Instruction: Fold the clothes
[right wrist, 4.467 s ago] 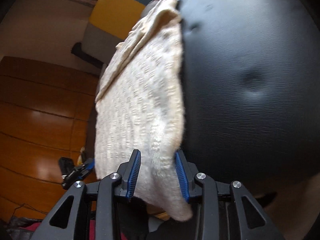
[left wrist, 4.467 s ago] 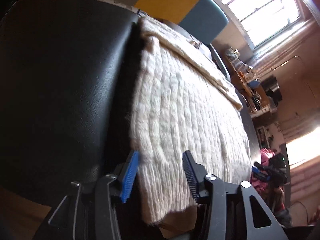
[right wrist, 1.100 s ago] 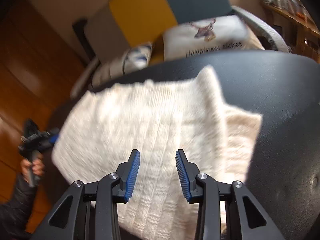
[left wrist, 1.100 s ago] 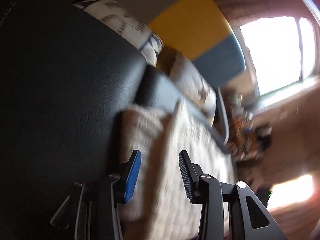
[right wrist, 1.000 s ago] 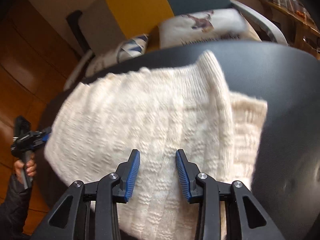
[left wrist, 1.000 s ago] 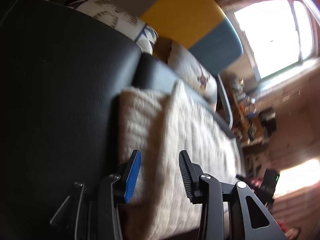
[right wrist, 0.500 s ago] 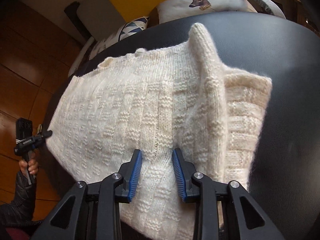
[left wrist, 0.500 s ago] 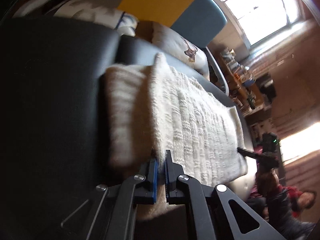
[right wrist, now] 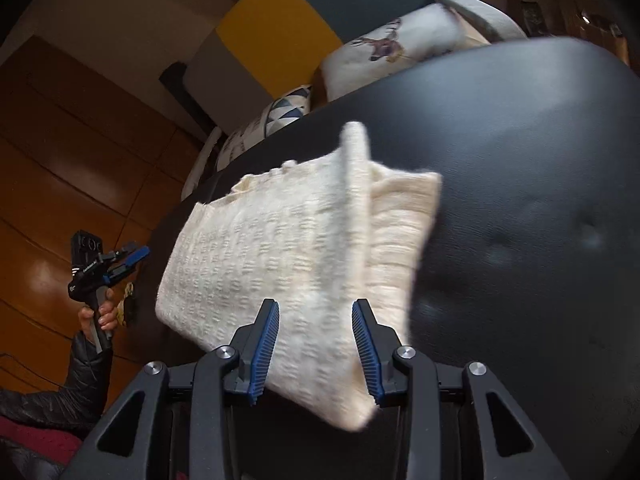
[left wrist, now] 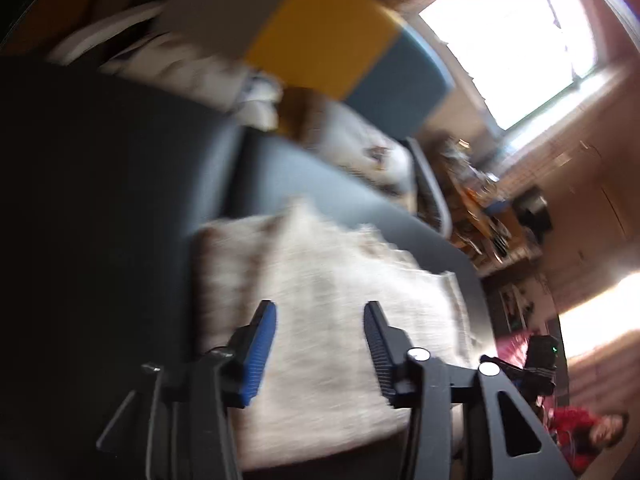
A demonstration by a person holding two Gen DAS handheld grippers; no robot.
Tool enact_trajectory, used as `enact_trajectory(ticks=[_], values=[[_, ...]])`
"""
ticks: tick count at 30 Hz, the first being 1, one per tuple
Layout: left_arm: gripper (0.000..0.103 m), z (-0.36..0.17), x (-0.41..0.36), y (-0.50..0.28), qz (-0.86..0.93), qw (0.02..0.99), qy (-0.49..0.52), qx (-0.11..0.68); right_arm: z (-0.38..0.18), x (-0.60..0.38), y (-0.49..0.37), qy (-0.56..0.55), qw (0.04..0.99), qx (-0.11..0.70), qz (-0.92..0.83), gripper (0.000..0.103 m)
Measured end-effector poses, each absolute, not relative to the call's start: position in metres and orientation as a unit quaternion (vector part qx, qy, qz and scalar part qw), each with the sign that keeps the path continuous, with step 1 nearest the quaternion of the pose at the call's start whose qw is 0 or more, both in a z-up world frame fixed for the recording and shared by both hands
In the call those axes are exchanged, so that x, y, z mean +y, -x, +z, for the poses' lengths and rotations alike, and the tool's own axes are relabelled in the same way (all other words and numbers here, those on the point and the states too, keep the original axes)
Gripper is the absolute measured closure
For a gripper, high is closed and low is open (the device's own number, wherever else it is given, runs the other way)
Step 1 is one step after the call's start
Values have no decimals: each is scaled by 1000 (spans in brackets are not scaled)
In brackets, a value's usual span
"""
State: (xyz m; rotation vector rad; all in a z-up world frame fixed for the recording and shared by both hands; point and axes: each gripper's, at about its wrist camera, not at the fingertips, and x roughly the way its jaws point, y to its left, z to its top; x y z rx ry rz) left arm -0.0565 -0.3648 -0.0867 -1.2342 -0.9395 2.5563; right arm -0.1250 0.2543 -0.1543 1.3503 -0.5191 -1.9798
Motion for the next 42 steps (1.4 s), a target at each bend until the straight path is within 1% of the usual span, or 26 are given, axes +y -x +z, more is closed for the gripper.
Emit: enact_trajectory(ticks=[3,8,12,14,15,17,18,19,21,23,25,27,29,32,34,36,38,42], values=[[56,-78,-301,99,855,148,431,-247,-170,264,123,-534,361,-218,-733,65],[56,-85,-186,151,837,252,470,-127,-202,254,119,-564,406,-232,-680,65],[57,-93,-125,180,822,282,488,-80,-217,241,124,-571,450,-245,-642,64],[57,-99,-106,193,815,290,496,-67,-220,226,128,-571,485,-245,-616,62],[57,-103,-98,198,813,290,501,-56,-219,217,127,-575,509,-232,-597,62],[57,-113,-82,203,804,293,516,-29,-220,199,120,-602,540,-175,-562,62],[57,-120,-74,205,799,293,525,-15,-225,191,115,-627,542,-136,-544,65],[57,-131,-67,206,789,289,543,1,-227,187,113,-641,540,-114,-534,76],[58,-151,-58,206,773,288,566,11,-227,188,115,-651,531,-104,-533,79],[58,-144,-64,203,780,293,553,-1,-222,192,119,-649,519,-104,-546,77],[58,-137,-69,201,787,297,540,-14,-212,201,124,-638,502,-113,-573,67],[58,-130,-77,198,796,300,526,-25,-196,218,130,-622,474,-115,-613,65],[58,-113,-106,199,818,285,500,-24,-176,233,136,-597,447,-122,-655,65],[57,-102,-154,202,841,244,482,8,-145,237,149,-549,409,-121,-718,64],[56,-99,-188,204,853,214,475,36,-132,220,159,-530,402,-110,-739,64],[56,-107,-214,205,854,185,482,65,-125,193,169,-523,399,-85,-749,64],[56,-118,-231,210,849,182,492,68,-126,170,186,-523,399,-65,-750,64],[56,-136,-235,217,833,195,511,83,-131,113,211,-520,400,-10,-754,64]])
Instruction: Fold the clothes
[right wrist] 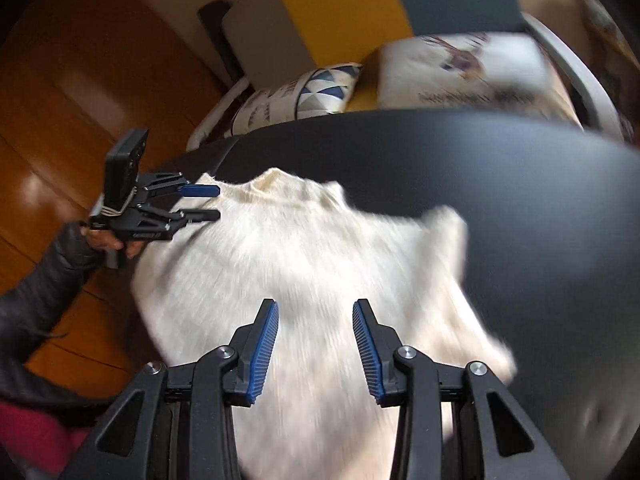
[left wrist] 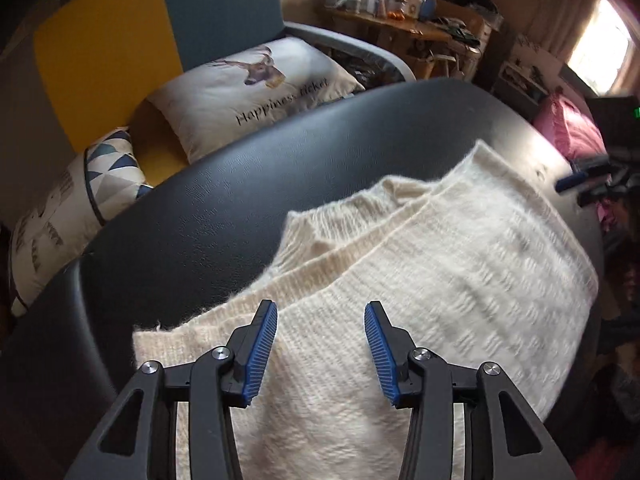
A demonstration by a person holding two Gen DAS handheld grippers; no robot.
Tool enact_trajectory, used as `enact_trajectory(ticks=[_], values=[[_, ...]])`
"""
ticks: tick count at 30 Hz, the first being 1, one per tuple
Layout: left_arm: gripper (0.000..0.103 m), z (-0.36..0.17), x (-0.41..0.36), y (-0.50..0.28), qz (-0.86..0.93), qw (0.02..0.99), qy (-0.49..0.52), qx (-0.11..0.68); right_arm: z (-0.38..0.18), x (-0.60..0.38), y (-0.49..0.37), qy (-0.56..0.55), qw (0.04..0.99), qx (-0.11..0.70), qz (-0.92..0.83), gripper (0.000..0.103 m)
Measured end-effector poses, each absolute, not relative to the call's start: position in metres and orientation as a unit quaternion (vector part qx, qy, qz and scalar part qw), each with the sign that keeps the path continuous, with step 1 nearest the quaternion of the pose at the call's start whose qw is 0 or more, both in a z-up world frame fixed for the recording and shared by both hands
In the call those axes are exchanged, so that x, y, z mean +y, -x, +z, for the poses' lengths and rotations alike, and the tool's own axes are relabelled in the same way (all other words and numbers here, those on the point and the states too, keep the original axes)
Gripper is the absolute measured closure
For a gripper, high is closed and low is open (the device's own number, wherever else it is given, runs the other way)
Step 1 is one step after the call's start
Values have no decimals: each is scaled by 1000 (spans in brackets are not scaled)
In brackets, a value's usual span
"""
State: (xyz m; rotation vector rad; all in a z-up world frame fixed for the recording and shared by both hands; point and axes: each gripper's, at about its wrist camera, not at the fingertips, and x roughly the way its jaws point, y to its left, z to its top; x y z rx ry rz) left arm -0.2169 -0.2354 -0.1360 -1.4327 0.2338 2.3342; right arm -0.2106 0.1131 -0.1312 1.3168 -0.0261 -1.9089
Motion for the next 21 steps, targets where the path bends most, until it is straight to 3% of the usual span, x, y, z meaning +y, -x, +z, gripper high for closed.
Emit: enact_trajectory(ticks=[7,9,10,13,18,21], values=[[57,-156,-229,220,809,217,531,124,-174,39,233,-566,355,107,-736,63],[87,-156,-230,217,814,210,527,125,-175,35,226,-552,347,128,-747,66],[96,-155,-231,215,820,205,520,123,-174,33,223,-545,345,136,-752,74],[98,-138,-237,203,852,191,479,92,-170,33,211,-529,343,149,-762,95],[98,-113,-241,194,893,170,413,54,-154,37,204,-509,323,160,-782,99],[98,-126,-238,215,890,157,425,48,-164,42,205,-512,287,176,-791,99]])
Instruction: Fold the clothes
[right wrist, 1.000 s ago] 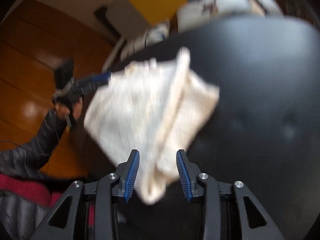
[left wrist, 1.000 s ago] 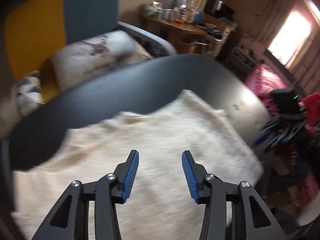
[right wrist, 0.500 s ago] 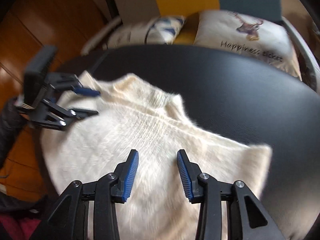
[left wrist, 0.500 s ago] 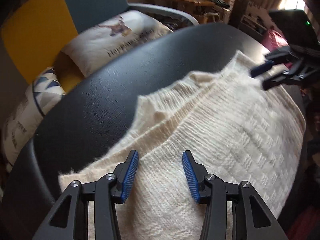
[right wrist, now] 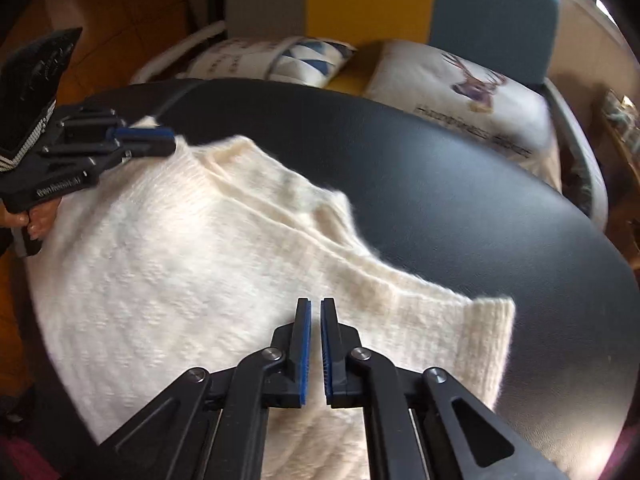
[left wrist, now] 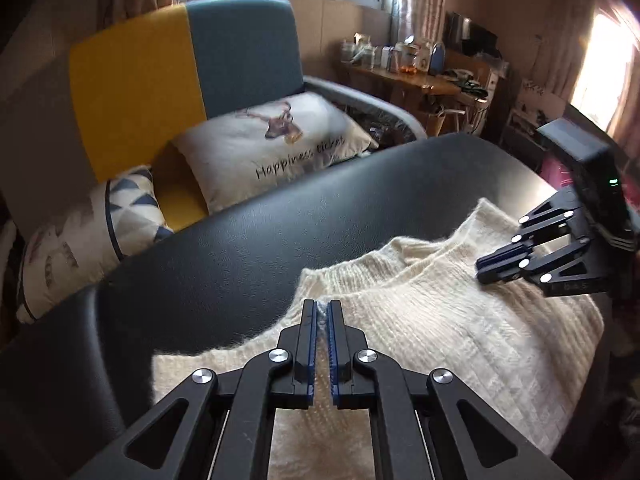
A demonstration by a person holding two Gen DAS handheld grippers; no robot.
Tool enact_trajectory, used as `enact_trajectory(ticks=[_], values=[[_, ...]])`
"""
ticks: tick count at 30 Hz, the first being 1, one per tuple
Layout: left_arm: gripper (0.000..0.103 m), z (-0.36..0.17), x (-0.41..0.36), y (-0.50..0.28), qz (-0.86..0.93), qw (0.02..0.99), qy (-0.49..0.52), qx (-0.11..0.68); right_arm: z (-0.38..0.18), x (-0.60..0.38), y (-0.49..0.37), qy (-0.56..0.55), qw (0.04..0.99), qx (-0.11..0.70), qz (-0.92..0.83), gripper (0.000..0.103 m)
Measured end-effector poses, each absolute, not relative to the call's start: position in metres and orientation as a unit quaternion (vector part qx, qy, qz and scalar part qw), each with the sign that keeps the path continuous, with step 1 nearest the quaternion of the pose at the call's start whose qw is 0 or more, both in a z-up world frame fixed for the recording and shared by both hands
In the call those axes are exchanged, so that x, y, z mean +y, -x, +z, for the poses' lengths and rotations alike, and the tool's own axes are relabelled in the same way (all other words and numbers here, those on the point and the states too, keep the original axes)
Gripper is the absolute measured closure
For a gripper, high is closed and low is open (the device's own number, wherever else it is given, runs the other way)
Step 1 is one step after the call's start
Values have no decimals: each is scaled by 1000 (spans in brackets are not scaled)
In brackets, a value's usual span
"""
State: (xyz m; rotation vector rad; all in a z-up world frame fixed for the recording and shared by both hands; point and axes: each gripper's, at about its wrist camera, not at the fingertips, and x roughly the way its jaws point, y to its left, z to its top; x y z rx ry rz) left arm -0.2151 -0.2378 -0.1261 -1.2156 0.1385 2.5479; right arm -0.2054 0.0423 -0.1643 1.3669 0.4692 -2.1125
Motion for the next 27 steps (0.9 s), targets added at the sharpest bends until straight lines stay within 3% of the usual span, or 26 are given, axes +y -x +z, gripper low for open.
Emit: enact_trajectory(ticks=[5,11,12,15,23,24,25,27], values=[[100,-166,-245,228,881,120,457,20,-176,57,205,-510,258,152,-806,103],[99,-152,-254,223,889,96,449,-7,-162,64,208,-502,267,111,-815,99],[99,-148,-256,221,891,93,445,-11,-155,63,206,-496,282,101,-815,97],[98,-123,-262,207,906,96,413,-21,-143,52,199,-496,328,70,-801,77],[96,-131,-220,182,869,191,454,45,-171,11,200,-530,332,114,-772,76],[96,-140,-213,184,862,194,465,52,-171,10,200,-519,321,123,-783,78],[96,-147,-208,183,861,188,469,56,-171,9,199,-507,303,133,-796,89],[96,-154,-208,188,867,173,466,37,-173,12,201,-489,261,150,-819,92]])
